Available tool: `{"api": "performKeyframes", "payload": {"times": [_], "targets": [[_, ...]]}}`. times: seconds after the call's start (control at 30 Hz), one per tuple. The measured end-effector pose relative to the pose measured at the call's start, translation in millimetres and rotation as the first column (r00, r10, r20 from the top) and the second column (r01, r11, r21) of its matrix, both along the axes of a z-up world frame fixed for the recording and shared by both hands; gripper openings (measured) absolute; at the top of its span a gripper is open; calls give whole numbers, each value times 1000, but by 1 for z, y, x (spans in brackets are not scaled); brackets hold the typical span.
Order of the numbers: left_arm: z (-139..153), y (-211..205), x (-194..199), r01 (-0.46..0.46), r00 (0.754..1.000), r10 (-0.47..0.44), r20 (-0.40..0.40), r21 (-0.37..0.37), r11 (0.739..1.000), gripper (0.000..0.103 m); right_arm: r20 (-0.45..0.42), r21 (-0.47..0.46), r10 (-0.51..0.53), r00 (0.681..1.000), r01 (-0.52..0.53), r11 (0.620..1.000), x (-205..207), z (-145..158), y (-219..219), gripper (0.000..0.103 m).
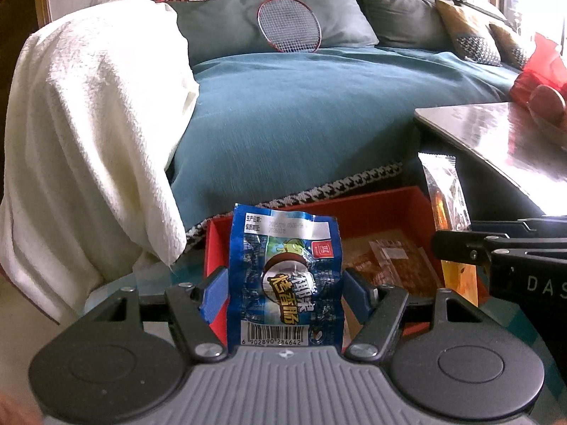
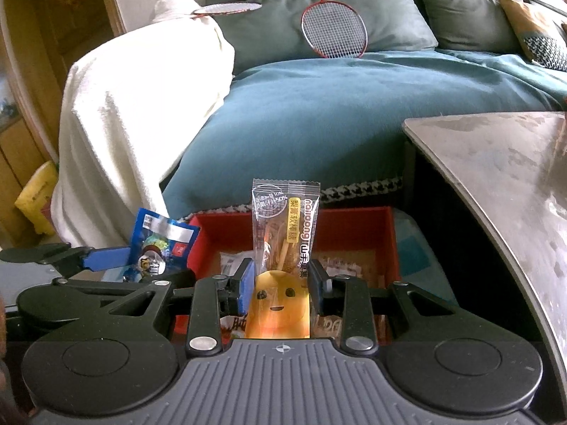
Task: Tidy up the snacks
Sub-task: 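Carry both held packets up and over the red box, then lower the blue packet into the box with the left tool while the right tool releases the yellow bar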
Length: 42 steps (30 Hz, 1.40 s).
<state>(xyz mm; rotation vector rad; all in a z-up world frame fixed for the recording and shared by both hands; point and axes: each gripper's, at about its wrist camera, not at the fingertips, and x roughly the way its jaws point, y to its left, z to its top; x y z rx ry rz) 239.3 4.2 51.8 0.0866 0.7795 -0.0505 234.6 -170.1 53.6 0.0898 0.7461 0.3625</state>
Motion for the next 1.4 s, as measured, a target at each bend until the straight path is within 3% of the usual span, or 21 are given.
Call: {"api": "performKeyframes", "payload": {"times": [0.6, 1.4], "targets": [[-19, 0, 38, -18, 1000, 18, -19, 29, 999, 63, -44, -22, -23, 999, 22, 1000, 41, -20, -3, 40], [-46, -3, 76, -32, 994, 35, -104, 39, 999, 63, -167, -56, -47, 985, 38, 998, 79, -73, -4, 41]]}}
